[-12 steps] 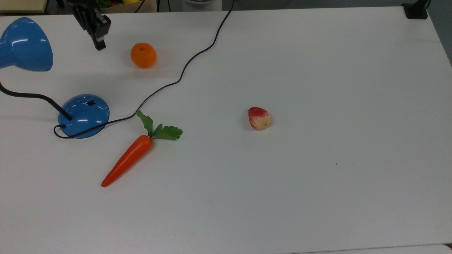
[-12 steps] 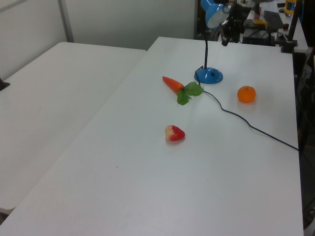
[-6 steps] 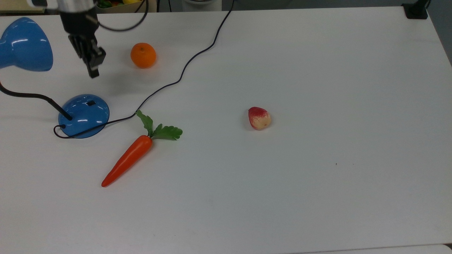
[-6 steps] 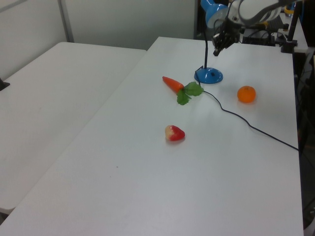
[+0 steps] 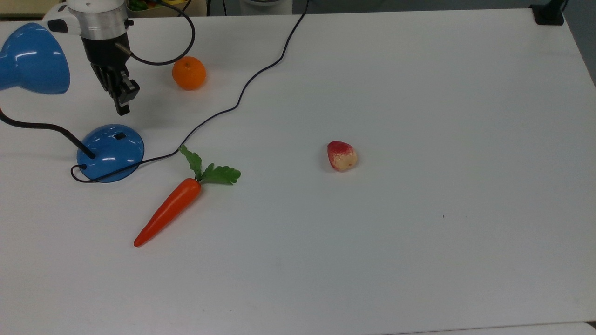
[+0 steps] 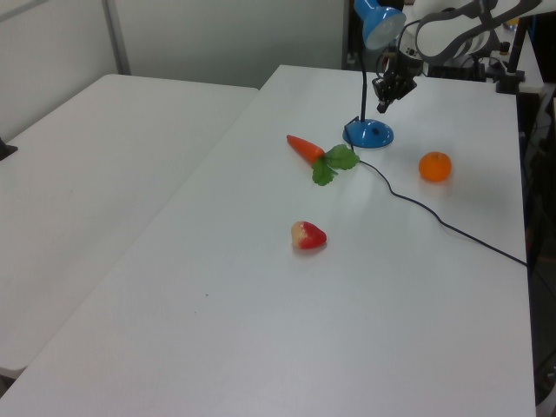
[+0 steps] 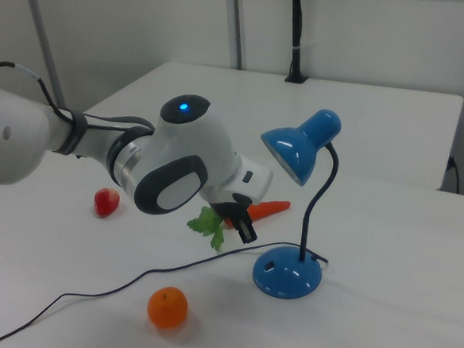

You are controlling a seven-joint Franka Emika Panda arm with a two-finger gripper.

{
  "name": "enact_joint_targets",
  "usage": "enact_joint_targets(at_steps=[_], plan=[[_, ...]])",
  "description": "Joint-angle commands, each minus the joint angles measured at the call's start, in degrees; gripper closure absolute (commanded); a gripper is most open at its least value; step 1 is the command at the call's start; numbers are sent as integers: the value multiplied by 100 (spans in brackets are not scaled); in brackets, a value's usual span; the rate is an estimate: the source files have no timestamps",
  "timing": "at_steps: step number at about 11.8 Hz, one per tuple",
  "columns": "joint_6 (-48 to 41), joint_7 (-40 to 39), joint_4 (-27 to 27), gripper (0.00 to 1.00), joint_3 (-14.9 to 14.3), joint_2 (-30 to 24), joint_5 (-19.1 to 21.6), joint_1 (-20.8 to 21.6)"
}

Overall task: Turn on desk lamp
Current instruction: 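Move the gripper down toward the switch on the blue lamp base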

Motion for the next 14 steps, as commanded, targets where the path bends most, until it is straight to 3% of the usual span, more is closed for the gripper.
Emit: enact_joint_targets(at_steps=[1, 5, 14], plan=[[178, 125, -246, 100, -26, -40, -109, 104], [899, 406, -264, 100, -237, 365, -109, 421], [1619, 556, -220, 100, -272, 795, -4, 246]])
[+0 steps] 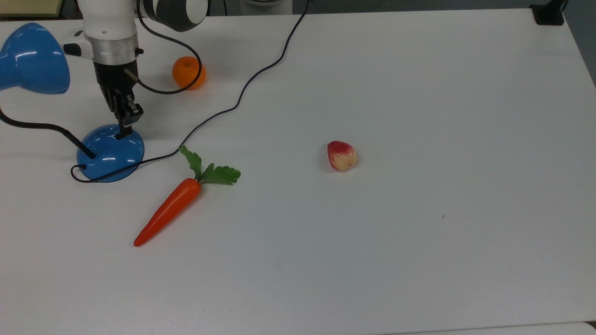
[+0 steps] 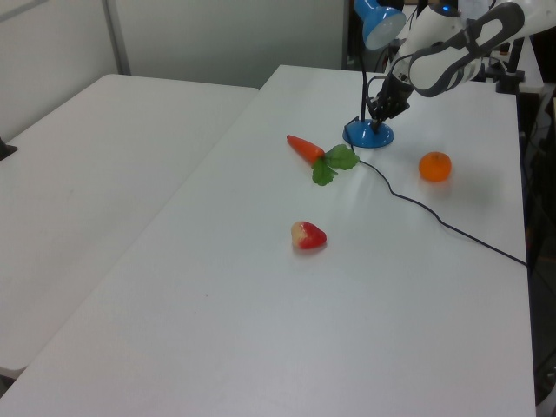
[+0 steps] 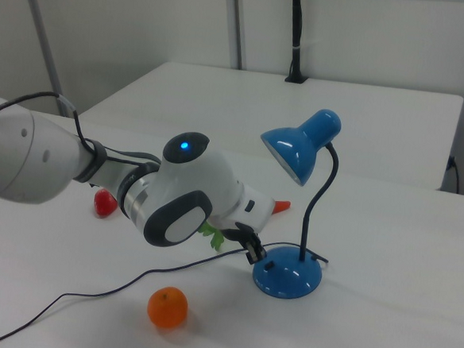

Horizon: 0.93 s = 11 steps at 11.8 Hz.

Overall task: Turn on desk lamp
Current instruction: 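Press the lamp base switch down with the gripper fingertips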

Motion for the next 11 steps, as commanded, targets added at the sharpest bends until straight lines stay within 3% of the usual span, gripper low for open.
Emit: enact_joint_targets(at_steps=[1, 11], plan=[[338, 113, -23, 100, -48, 140, -1, -48], [356, 113, -6, 100, -48, 149, 17, -181]])
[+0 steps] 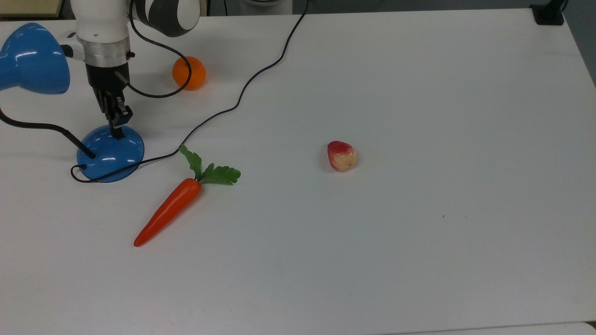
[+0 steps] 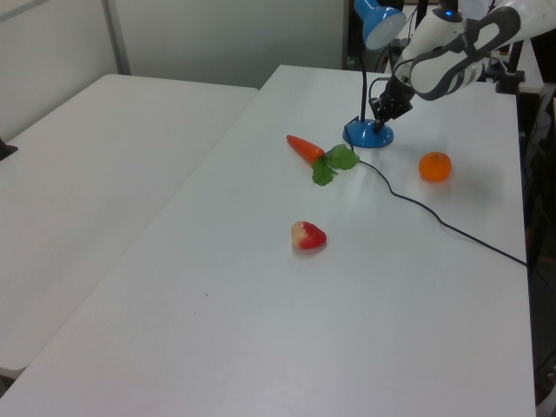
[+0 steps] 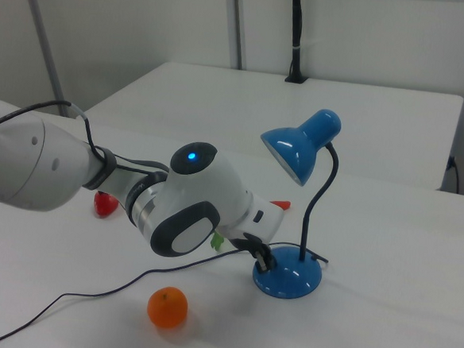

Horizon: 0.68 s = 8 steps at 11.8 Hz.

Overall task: Turn on desk lamp
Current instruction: 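Press the lamp base switch down with the gripper fingertips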

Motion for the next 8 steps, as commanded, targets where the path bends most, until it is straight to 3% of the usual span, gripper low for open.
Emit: enact_joint_targets(at_steps=[1, 8], plan=[[182, 79, -34, 100, -33, 34, 32, 0], [368, 35, 221, 100, 19, 464, 120, 18]])
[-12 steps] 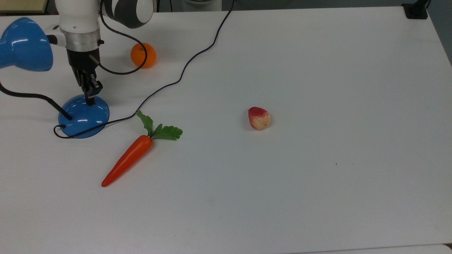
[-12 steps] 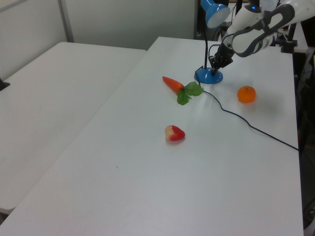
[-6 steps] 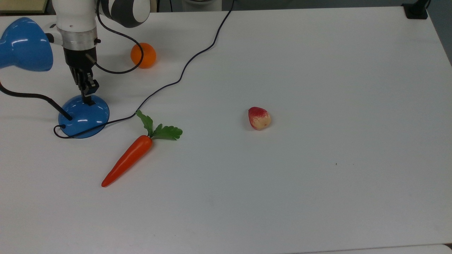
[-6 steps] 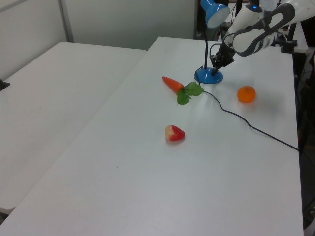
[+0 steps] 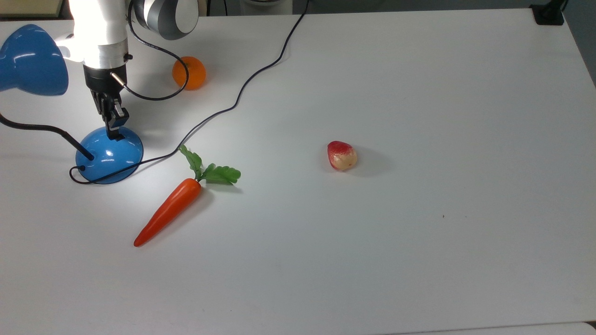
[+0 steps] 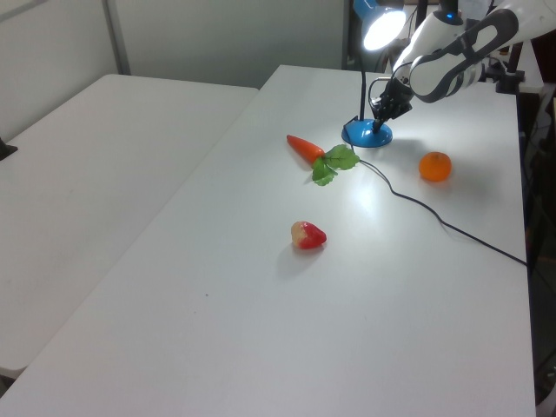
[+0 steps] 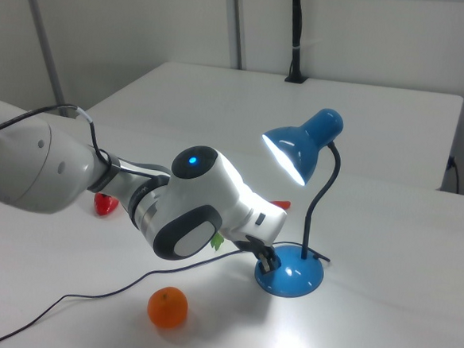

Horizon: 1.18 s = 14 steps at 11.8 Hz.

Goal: Turn on desk lamp

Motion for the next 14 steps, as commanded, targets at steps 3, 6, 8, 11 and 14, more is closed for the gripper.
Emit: enact_joint_targets(at_steps=[3, 6, 8, 11, 14], plan=[[156, -28, 176, 100, 28, 329, 94, 50], [51, -45, 36, 100, 45, 14, 85, 93], [-158, -63, -201, 100, 37, -319, 68, 216], [-1448, -352, -246, 100, 37, -996, -11, 401], [-2495, -581, -211, 100, -25, -1498, -370, 708]])
